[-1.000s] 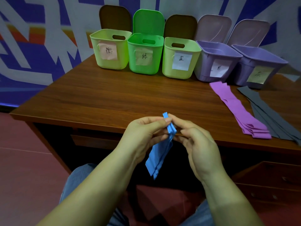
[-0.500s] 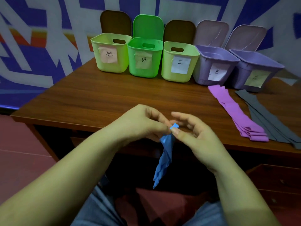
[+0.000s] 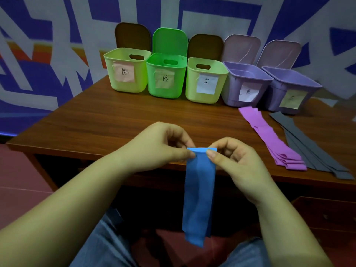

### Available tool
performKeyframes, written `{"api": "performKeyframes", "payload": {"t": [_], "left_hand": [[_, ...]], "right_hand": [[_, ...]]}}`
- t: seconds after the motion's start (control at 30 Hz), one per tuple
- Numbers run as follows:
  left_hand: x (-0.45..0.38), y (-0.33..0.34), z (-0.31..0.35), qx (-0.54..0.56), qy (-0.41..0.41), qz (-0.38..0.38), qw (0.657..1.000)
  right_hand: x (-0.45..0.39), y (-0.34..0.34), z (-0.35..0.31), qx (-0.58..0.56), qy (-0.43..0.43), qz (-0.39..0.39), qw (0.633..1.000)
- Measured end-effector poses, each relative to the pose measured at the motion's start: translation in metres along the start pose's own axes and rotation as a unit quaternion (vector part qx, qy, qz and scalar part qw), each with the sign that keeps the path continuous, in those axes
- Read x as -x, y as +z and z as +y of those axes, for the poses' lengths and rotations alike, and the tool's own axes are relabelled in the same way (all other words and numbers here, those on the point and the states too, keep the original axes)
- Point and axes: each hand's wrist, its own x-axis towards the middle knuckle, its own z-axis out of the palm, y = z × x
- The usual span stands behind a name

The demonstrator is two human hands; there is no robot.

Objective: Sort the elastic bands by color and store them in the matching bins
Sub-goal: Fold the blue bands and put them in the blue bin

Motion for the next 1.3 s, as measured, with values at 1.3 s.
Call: {"api": "performKeyframes", "payload": {"t": [1.3], "left_hand": [[-0.053, 0.022, -0.016, 0.419, -0.041, -0.165, 0.892]], "right_hand": [[-0.079, -0.002, -0.073, 0.160, -0.057, -0.111, 0.979]]}}
